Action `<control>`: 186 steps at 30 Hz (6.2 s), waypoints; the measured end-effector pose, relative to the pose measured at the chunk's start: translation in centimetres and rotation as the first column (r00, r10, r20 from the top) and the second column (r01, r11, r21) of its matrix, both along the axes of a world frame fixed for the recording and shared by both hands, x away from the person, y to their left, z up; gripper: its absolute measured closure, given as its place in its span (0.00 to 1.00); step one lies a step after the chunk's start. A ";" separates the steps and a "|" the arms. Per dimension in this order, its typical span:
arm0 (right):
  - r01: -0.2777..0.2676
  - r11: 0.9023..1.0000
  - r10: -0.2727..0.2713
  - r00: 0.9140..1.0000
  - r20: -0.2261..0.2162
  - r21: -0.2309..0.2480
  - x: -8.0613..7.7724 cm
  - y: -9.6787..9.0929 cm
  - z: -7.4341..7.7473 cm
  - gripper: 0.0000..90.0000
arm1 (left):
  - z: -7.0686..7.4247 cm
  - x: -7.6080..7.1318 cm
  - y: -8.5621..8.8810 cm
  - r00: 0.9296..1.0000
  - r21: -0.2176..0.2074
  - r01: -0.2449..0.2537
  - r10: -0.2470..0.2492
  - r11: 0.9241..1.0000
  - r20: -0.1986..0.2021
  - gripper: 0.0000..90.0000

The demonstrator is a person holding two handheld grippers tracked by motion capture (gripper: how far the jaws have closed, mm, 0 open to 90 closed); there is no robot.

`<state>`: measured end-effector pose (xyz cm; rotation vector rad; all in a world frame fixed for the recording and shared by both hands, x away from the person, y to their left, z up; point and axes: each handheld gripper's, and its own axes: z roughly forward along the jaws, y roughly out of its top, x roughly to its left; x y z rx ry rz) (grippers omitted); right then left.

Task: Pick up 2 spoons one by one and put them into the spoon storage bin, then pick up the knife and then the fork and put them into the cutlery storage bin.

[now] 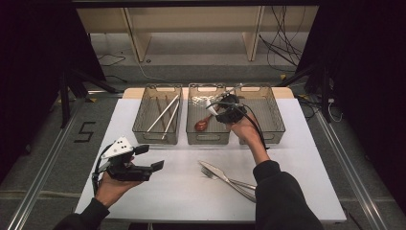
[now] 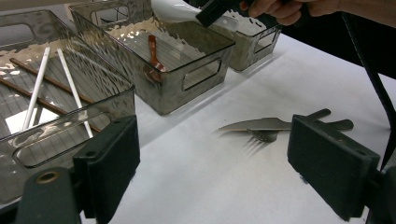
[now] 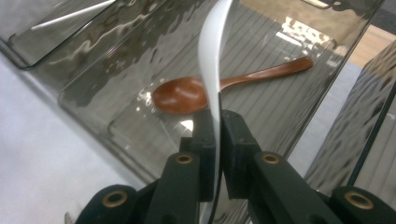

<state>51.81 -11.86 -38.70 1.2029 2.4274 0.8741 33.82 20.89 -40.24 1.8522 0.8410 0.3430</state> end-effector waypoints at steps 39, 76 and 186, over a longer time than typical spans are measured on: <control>-0.144 0.985 0.146 0.989 -0.015 0.097 -9.5 -3.2 1.1 0.35 | 0.1 0.0 -0.1 1.000 -0.007 -0.010 0.010 1.000 0.003 0.18; -0.204 0.978 0.207 0.969 -0.134 0.033 -14.8 -4.4 -2.2 0.33 | 0.3 0.0 -0.3 1.000 -0.007 -0.013 0.014 1.000 0.011 0.17; -0.310 0.921 0.225 0.918 -0.326 -0.236 -15.4 -2.1 -6.2 0.90 | 0.0 -0.1 -0.1 1.000 0.015 -0.005 0.004 1.000 0.018 0.18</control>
